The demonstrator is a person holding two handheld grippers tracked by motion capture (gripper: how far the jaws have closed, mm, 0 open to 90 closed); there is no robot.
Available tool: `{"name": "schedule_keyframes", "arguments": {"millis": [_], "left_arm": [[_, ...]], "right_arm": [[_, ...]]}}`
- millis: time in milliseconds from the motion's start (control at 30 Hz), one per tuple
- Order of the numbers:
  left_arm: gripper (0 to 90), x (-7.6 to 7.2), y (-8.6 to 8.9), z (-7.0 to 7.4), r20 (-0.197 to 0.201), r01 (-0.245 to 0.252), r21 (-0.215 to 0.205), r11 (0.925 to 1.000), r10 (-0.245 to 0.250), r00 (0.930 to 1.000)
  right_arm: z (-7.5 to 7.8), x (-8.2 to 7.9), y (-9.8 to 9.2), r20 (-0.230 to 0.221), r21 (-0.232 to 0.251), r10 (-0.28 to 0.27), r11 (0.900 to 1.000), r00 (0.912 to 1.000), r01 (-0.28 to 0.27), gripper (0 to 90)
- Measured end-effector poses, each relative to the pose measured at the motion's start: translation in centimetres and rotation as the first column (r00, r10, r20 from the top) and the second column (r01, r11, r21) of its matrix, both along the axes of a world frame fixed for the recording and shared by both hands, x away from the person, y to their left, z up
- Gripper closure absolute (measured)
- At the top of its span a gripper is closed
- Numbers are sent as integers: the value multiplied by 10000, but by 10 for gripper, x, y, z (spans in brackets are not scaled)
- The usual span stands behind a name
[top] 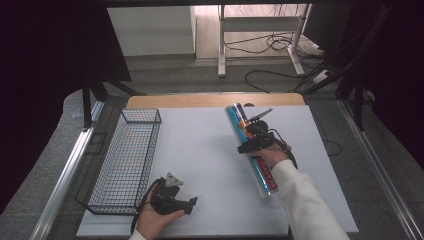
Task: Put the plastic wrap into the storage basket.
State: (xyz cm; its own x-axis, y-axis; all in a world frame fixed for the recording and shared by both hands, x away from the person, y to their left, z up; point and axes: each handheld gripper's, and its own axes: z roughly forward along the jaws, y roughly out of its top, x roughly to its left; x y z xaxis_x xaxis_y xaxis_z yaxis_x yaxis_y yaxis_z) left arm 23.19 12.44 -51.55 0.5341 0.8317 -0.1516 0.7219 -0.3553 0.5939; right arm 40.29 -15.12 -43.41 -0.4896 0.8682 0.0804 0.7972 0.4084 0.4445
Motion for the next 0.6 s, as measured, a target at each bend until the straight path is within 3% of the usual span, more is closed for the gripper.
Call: {"name": "schedule_keyframes", "arguments": {"millis": [67, 100, 367, 500, 600], "left_arm": [[152, 0, 0, 0, 8, -2, -8, 10000, 2, 10000], [152, 0, 0, 0, 18, -2, -23, 10000, 2, 10000], [147, 0, 2, 4, 182, -116, -347, 9993, 122, 9998], [138, 0, 5, 10, 236, -383, -988, 9944, 408, 9989], [135, 1, 9, 15, 185, -571, -1656, 9845, 610, 9980]], "right_arm": [[3, -1, 0, -5, 151, 25, 9999, 10000, -25, 320], [9, -3, -1, 22, 484, 97, 9988, 10000, -98, 320], [24, -11, 6, 232, 1202, 238, 9924, 9994, -264, 320], [27, -17, 15, 344, 1550, 263, 9874, 9991, -313, 320], [28, -21, 22, 459, 1707, 266, 9847, 9986, -341, 320]]}}
